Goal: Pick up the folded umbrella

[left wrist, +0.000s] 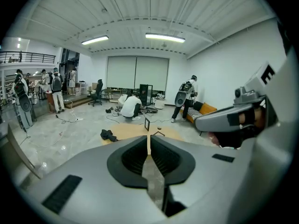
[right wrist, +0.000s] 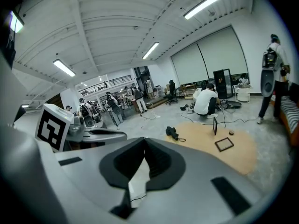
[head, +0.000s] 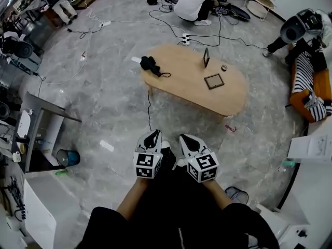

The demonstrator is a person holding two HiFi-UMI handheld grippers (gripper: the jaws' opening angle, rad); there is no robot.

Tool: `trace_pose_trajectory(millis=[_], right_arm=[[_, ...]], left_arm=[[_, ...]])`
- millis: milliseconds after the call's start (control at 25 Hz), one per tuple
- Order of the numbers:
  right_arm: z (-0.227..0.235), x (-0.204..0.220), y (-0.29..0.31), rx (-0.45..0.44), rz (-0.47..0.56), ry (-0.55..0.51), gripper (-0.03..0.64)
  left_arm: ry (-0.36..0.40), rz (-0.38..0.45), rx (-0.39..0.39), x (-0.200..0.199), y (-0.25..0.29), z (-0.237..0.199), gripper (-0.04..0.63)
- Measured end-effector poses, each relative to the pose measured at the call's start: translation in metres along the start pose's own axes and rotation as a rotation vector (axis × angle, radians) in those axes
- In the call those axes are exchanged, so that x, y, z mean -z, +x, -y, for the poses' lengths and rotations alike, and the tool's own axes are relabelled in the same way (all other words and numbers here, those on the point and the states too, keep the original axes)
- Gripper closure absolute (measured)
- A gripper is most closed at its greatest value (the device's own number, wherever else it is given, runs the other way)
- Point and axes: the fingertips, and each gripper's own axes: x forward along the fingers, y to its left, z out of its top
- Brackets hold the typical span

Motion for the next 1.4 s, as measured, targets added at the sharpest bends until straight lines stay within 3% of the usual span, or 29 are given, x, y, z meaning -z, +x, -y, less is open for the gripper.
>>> trace_pose_trajectory(millis=[800,1400], right_arm=[[-0.003,-0.044,0.105,0.035,-0.021,-0.05,0.606],[-0.003,-0.049,0.13,0.083,-0.043,-0.024,0.606]], left_arm=[[-0.057,0.043,0.057,-0.035,0.055,-0.093,0.566],[-0.076,0.029,0.097,-0.038,0.07,-0.117,0.565]])
